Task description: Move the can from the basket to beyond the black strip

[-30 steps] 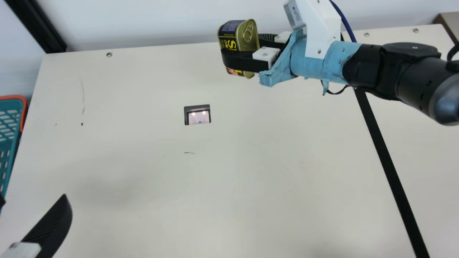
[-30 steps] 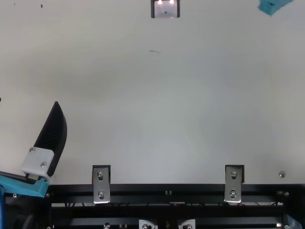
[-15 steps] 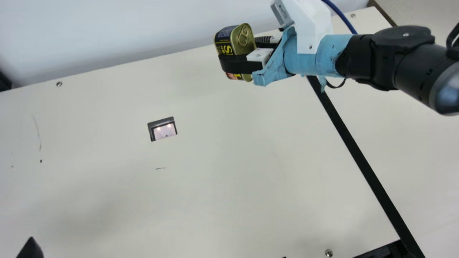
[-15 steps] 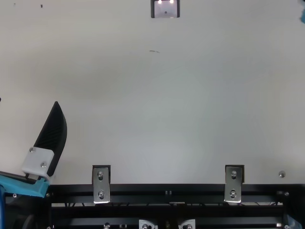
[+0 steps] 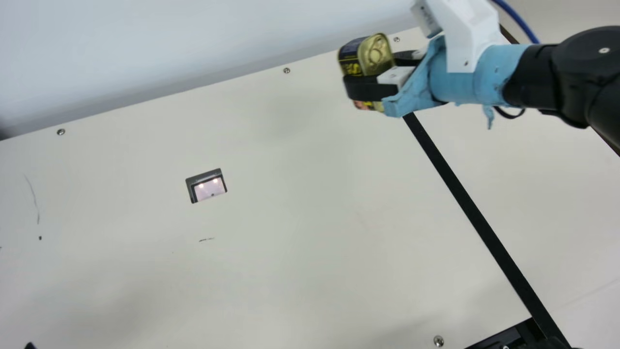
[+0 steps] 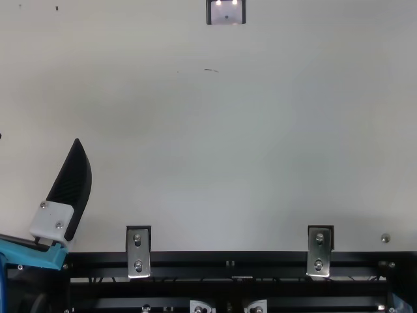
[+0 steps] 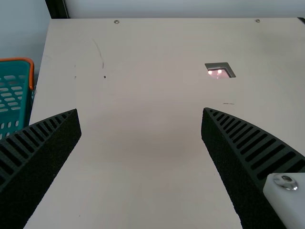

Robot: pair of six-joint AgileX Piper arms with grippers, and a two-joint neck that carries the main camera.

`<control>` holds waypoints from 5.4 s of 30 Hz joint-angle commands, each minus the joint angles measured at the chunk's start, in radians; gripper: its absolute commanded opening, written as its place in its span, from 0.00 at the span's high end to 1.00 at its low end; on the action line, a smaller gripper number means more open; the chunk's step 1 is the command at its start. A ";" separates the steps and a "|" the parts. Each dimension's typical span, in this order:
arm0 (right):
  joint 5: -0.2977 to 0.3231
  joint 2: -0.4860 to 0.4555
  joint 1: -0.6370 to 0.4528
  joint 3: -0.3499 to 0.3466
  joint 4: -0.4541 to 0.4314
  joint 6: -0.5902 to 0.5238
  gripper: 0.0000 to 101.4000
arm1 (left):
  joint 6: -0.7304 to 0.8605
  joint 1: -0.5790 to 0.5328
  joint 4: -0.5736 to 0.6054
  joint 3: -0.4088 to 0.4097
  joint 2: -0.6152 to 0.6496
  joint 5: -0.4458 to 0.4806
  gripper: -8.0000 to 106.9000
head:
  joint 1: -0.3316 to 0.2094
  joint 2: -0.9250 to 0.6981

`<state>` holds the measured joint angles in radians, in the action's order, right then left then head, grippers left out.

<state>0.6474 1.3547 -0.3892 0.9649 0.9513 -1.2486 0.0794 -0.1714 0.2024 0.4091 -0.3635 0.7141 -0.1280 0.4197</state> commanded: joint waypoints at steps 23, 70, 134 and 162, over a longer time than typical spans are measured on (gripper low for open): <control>0.182 0.085 -0.206 0.223 -0.591 0.241 1.00 | 0.000 0.000 0.000 0.000 0.000 0.000 0.15 | -0.030 0.010; 0.135 0.271 -0.197 0.152 -0.859 0.400 1.00 | 0.000 0.000 0.000 0.000 0.000 0.000 0.15 | -0.030 0.010; 0.031 0.144 0.273 0.333 -0.416 0.517 0.00 | 0.000 0.000 0.000 0.000 0.000 0.000 0.15 | -0.054 -0.383; -0.021 0.053 0.440 0.264 -0.474 0.630 0.00 | 0.000 0.000 0.000 0.000 0.000 0.000 0.15 | 0.059 -0.454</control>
<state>0.6247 1.4072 0.0505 1.2287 0.4747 -0.6190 0.0794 -0.1714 0.2024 0.4091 -0.3635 0.7141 -0.0665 -0.0358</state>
